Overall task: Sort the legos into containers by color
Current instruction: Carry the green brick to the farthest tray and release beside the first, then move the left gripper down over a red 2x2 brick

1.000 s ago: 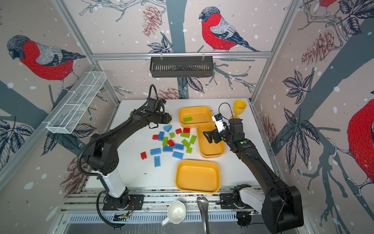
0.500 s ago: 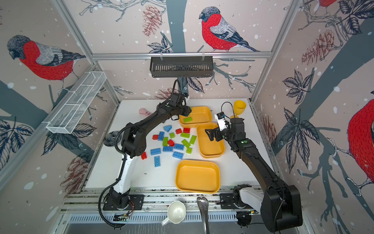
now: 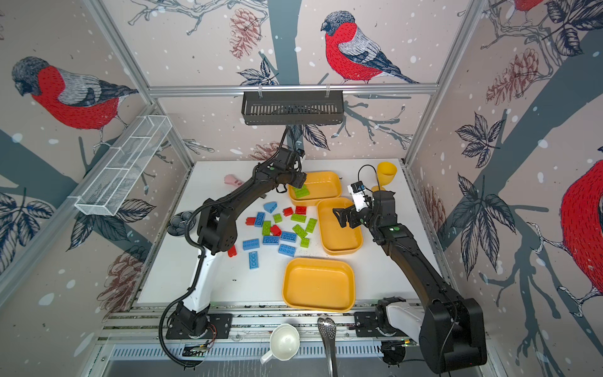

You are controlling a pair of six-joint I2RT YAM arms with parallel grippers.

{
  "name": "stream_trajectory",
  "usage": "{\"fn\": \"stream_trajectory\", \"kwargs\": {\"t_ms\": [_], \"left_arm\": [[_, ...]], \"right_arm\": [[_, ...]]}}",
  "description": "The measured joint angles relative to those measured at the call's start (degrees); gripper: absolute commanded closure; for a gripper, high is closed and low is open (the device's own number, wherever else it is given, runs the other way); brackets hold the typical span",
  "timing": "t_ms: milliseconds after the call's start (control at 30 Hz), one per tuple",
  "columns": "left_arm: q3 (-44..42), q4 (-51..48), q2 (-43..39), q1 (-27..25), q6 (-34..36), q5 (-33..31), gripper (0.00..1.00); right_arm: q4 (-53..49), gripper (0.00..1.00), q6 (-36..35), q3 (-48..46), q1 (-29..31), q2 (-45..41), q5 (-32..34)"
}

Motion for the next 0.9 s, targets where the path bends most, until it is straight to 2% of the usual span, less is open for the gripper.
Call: {"fn": "stream_trajectory", "kwargs": {"t_ms": [100,233,500,700,900], "left_arm": [[-5.05,-2.08,-5.44,0.04,0.5,-1.66,0.26],[-16.87,-4.7,-15.06,1.25,-0.72,-2.36,0.26],[-43.47,-6.36,-37.07,6.6,-13.07,-2.75,0.26],[-56.17,-7.21,-43.87,7.91,-23.69,-3.91,0.27],[-64.78,-7.32,-48.81,8.76,-32.96,-6.23,0.29]], "right_arm": [[0.02,0.01,0.02,0.02,0.04,0.26,-0.61],[0.02,0.01,0.04,0.02,0.15,0.57,-1.51],[-0.37,0.01,0.04,0.37,2.08,0.87,-4.48],[-1.97,0.01,-0.07,1.07,4.55,1.51,-6.73],[-3.96,0.0,-0.48,1.44,6.12,1.75,-7.91]]}}
